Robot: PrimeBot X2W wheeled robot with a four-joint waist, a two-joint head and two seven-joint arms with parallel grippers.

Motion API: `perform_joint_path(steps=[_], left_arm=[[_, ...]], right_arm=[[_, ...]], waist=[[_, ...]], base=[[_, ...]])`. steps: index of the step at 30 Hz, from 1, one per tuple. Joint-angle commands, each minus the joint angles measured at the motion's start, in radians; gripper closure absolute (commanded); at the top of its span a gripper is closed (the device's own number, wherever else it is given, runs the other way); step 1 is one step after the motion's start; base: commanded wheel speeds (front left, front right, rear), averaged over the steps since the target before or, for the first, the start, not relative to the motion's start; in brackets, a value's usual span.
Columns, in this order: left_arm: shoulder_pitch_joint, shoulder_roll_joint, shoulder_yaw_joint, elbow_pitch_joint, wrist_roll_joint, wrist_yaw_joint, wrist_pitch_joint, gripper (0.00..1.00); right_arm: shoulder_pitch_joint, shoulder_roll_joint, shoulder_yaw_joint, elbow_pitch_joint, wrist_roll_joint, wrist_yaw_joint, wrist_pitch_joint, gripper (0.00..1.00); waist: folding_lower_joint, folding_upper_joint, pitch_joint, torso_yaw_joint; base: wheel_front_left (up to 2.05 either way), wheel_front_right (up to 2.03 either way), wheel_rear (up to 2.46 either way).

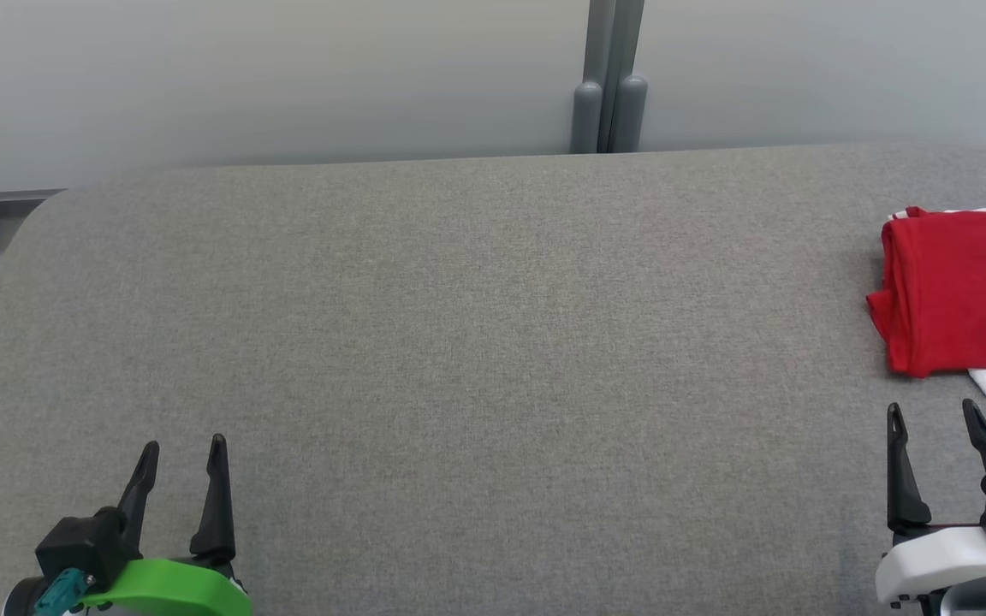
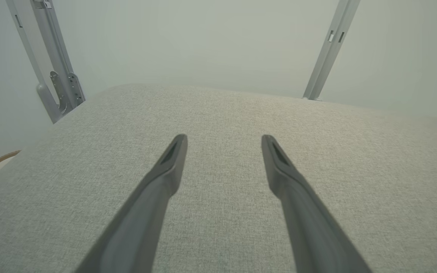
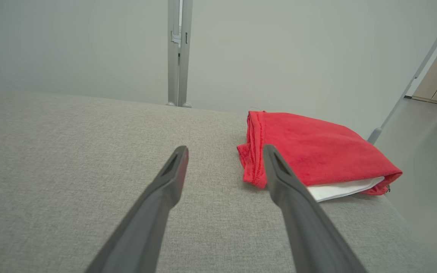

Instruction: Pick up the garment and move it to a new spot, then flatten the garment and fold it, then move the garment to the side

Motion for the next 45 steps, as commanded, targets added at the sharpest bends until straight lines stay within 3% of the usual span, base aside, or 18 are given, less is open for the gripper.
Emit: perform_joint_path(steps=[1, 2, 10, 11, 17, 45], left_arm=[[0.011, -0.004, 0.002, 0.007, 0.012, -0.014, -0.003, 0.0], [0.018, -0.004, 0.018, 0.006, 0.012, -0.009, -0.003, 0.0], [0.01, -0.028, 0.041, 0.021, 0.042, -0.034, -0.003, 0.0], [0.007, -0.032, 0.037, 0.022, 0.034, -0.032, 0.0, 1.0], [0.018, -0.05, 0.032, 0.062, 0.029, -0.034, 0.009, 1.0], [-0.029, -0.099, 0.104, 0.035, -0.385, -0.059, 0.132, 1.0]], right_arm=[[0.011, 0.0, -0.009, -0.008, -0.009, -0.001, -0.004, 0.0], [0.003, 0.0, 0.006, -0.004, -0.011, -0.001, -0.004, 0.0], [0.008, 0.002, -0.005, -0.002, -0.011, -0.001, -0.004, 0.0], [0.002, 0.004, -0.003, 0.001, -0.009, 0.0, 0.0, 1.0], [-0.001, 0.02, -0.002, 0.046, 0.0, 0.0, 0.007, 1.0], [-0.056, 0.014, 0.038, 0.067, 0.589, 0.0, 0.138, 1.0]], waist=[[0.0001, 0.0, -0.002, -0.006], [0.0001, 0.0, 0.0, -0.04], [0.0001, 0.0, -0.003, -0.035], [0.0001, 0.0, -0.003, -0.035], [0.0001, 0.0, -0.004, -0.035], [0.0001, 0.0, -0.01, -0.038]], base=[[0.0, 0.0, 0.0], [0.0, 0.0, 0.0], [0.0, 0.0, 0.0], [0.0, 0.0, 0.0], [0.0, 0.0, 0.0], [0.0, 0.0, 0.0]])
